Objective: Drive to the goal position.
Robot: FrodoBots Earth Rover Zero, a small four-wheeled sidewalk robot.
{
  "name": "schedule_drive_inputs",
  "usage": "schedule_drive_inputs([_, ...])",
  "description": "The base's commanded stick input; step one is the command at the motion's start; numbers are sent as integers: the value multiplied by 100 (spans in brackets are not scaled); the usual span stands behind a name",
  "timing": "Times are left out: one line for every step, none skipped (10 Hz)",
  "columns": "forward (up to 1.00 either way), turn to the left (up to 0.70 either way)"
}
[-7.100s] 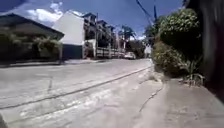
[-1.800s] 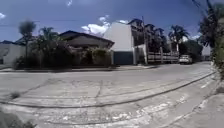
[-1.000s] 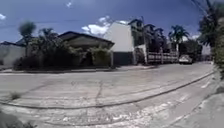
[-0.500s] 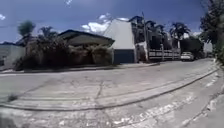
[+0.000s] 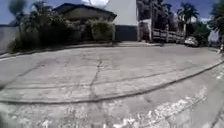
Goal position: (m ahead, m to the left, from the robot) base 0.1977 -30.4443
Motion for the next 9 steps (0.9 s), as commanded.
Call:
schedule_drive_inputs([41, 0])
schedule_drive_inputs([0, 0])
schedule_drive_inputs([0, 0])
schedule_drive_inputs([0, 0])
schedule_drive_inputs([0, 0])
schedule_drive_inputs([0, 0])
schedule_drive_inputs([0, 0])
schedule_drive_inputs([0, 0])
schedule_drive_inputs([0, 0])
